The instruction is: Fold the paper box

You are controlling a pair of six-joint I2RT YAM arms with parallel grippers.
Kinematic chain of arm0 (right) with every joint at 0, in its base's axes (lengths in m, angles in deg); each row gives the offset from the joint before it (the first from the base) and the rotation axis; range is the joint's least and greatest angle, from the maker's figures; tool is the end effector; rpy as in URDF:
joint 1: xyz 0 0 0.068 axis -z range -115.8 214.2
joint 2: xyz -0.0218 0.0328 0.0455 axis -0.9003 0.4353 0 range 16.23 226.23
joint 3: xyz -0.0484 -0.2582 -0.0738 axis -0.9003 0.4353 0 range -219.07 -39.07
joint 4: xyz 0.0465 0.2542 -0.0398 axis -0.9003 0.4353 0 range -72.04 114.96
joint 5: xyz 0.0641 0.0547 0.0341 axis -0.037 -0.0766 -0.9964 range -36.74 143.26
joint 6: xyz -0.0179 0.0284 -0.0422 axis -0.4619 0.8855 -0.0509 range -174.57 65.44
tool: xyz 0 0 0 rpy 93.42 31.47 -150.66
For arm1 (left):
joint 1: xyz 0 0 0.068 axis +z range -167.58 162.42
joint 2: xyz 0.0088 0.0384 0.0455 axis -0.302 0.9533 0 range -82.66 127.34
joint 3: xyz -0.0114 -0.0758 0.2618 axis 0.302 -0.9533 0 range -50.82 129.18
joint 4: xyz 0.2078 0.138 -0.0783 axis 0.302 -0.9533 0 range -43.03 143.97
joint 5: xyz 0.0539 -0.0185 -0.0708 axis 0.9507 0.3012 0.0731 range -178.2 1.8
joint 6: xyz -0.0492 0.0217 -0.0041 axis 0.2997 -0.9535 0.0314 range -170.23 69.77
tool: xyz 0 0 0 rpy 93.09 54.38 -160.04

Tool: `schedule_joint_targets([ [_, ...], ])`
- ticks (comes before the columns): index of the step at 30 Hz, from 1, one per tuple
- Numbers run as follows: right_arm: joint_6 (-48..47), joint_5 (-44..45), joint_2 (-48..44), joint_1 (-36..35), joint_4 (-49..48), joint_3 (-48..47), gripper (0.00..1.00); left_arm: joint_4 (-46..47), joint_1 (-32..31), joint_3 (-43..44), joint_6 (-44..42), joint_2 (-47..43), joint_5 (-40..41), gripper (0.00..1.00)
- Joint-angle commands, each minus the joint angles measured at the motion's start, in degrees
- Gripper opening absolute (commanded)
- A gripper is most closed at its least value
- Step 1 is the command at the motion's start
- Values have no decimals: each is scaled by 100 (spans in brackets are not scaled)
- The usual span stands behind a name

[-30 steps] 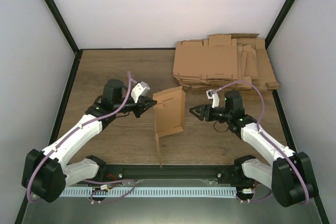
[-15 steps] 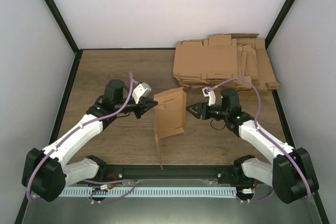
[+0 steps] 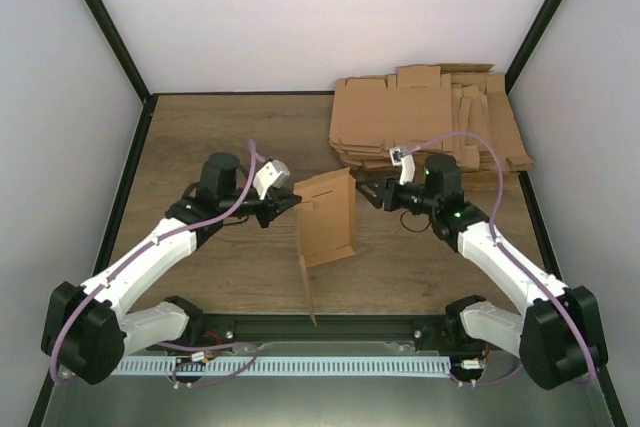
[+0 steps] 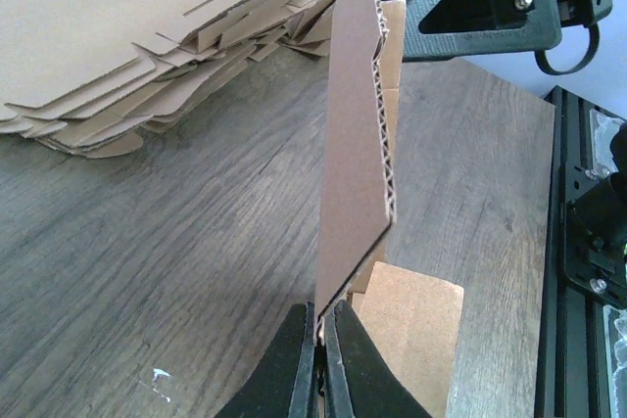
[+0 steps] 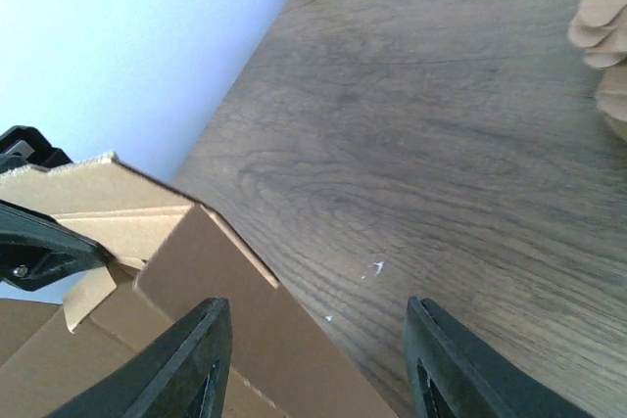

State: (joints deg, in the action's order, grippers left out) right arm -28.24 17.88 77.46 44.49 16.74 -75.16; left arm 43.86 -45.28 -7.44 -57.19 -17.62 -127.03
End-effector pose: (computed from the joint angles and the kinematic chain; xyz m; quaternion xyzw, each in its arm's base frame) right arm 0.2137 0.0984 0.2534 -0.1192 0.8069 0.4375 0.3785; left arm 0.2064 -0.1335 0.2646 0.3999 0.7383 -0.3683 0.3991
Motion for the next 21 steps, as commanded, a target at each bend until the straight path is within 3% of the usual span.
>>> schedule_joint_targets([
  [1, -283, -559, 282, -96, 41, -452, 51, -431, -77, -59, -280, 62, 3, 4],
  [21, -906, -707, 773, -355, 927, -797, 36, -536, -278, 56, -492, 27, 253, 4],
])
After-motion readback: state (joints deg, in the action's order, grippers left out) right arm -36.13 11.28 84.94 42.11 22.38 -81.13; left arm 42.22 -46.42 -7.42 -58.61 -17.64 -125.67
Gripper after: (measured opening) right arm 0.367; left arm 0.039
